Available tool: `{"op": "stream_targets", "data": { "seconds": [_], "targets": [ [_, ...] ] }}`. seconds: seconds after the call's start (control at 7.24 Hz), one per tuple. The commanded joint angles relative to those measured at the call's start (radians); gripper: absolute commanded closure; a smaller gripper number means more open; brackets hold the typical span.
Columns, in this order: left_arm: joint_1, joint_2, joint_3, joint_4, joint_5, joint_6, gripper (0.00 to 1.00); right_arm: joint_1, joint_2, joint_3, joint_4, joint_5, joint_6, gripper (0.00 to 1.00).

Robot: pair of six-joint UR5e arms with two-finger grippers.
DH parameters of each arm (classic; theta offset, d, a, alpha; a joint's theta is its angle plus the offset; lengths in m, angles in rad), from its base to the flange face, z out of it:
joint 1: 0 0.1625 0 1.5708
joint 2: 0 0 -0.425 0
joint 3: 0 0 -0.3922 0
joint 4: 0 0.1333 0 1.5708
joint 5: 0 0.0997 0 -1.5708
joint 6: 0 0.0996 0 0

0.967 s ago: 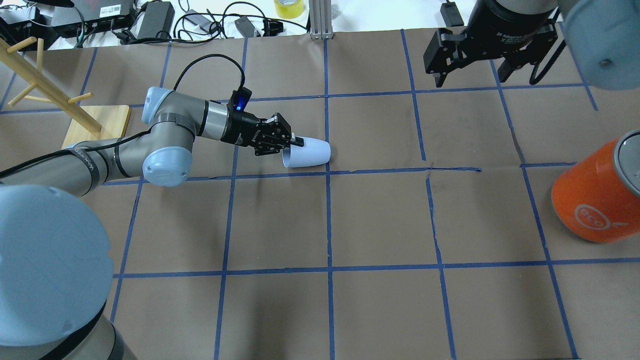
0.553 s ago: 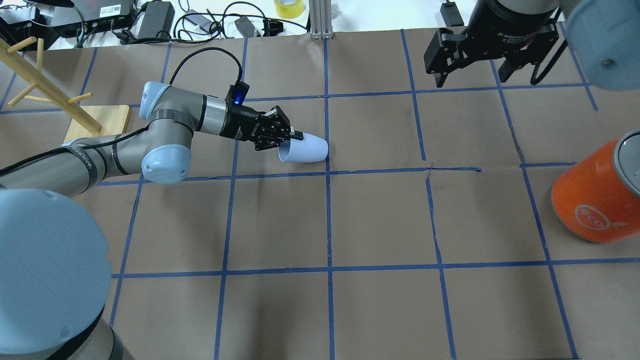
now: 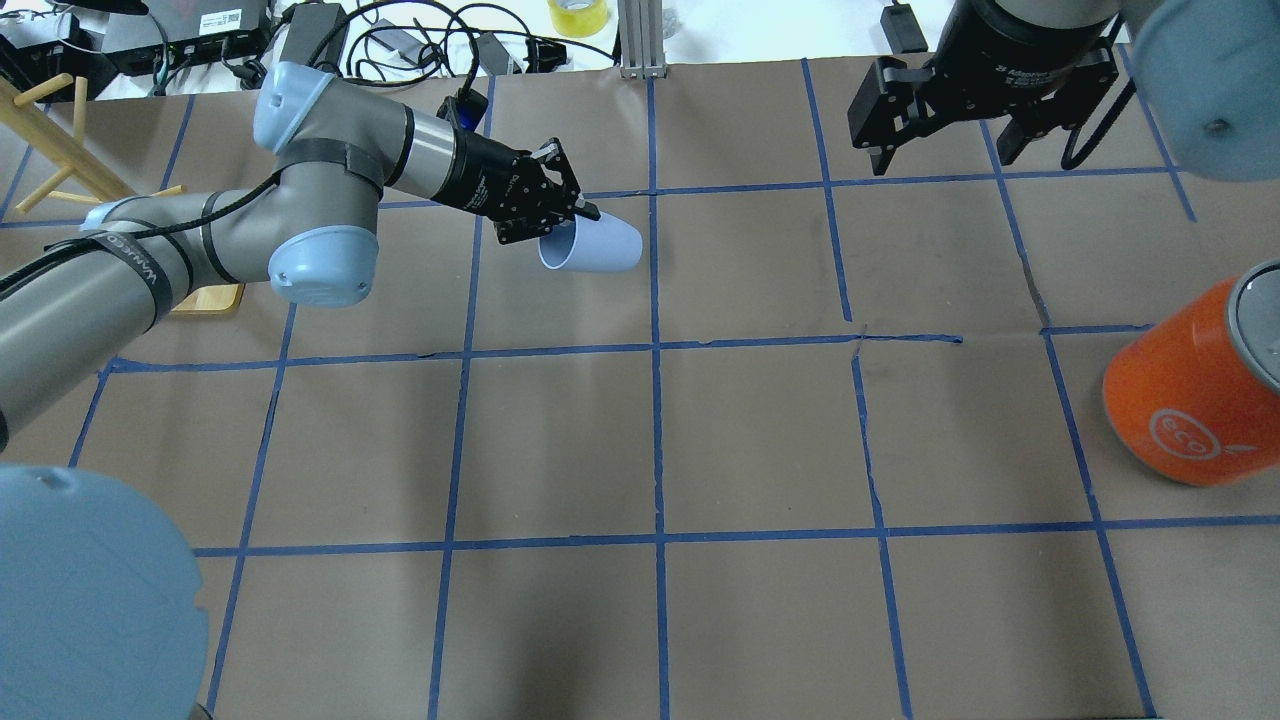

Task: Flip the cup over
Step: 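Lift the cup with the left gripper and turn it upright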

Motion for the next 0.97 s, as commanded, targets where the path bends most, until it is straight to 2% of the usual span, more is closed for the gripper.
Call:
{"op": "stream_targets", "data": {
  "seconds": [0.0,0.28,0.41,0.69,0.83],
  "targets": [
    [-0.035,0.055,0.023,-0.042,0.332,0.07,0.98,0.0,0.0,0.0,0.001,-0.001,0.0,0.0],
    [-0.034,0.094,0.098,-0.207,0.558,0.315,0.99,0.0,0.0,0.0,0.001,-0.001,0.0,0.0],
    [-0.023,0.088,0.142,-0.269,0.612,0.428,0.99,0.0,0.0,0.0,0.001,0.0,0.0,0.0],
    [-0.02,0.053,0.155,-0.256,0.708,0.616,0.99,0.0,0.0,0.0,0.001,0.0,0.0,0.0],
    [-0.012,0.036,0.168,-0.248,0.712,0.694,0.99,0.0,0.0,0.0,0.001,0.0,-0.002,0.0]
  ]
}}
